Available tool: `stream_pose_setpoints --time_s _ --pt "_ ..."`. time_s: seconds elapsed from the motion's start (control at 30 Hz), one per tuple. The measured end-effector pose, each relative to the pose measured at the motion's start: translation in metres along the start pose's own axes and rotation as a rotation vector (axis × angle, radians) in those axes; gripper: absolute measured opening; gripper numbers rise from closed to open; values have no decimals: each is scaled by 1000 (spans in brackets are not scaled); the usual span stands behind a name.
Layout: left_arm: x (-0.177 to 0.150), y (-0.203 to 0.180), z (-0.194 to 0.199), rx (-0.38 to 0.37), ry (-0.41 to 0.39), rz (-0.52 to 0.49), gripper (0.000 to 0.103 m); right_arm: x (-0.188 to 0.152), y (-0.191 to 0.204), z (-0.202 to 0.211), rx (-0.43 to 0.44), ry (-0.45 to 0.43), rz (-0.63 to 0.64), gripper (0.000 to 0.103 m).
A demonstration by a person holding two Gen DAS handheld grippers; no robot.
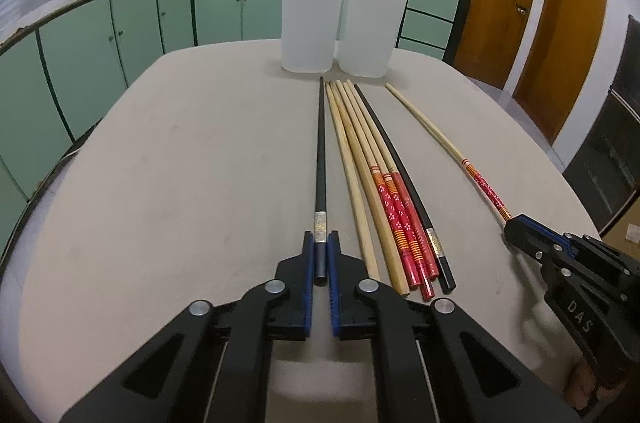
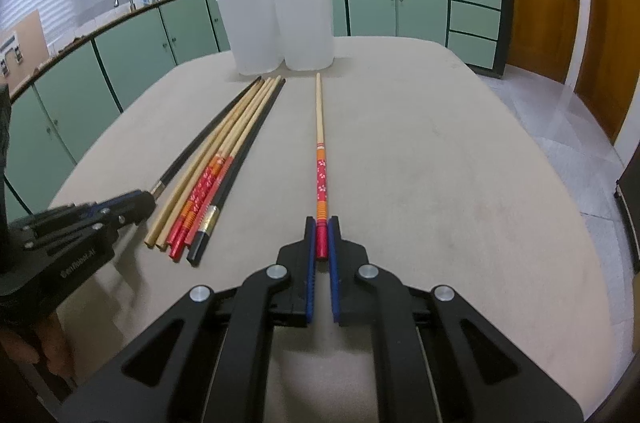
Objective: Organize utensils
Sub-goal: 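Lift both chopsticks and carry them over the white holder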
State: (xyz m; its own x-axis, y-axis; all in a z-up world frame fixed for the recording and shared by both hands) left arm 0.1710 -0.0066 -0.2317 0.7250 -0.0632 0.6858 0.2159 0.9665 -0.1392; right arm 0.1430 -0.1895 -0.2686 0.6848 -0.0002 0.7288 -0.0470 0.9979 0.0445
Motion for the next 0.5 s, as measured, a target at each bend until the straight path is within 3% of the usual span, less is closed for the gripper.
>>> stream_pose_setpoints --time_s 0.27,0.5 --pt "13 -1 27 26 -59 -13 6 13 4 21 13 -48 14 5" --pt "45 -5 68 38 -141 -42 6 44 1 50 15 -123 48 5"
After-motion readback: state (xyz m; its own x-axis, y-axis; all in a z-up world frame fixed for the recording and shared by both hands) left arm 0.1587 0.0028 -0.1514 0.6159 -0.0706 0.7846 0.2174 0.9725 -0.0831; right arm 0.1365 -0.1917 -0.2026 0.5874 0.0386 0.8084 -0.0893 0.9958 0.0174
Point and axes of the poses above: each gripper's, at about its wrist camera, not at the fingertips, and z roughly against the way its jaws point, y to its left, x to its top, the point moved 4 cm from there along -z, roughly the way its jaws point, and after that the axes turned 4 degrees about -x, right-handed, at the moved point
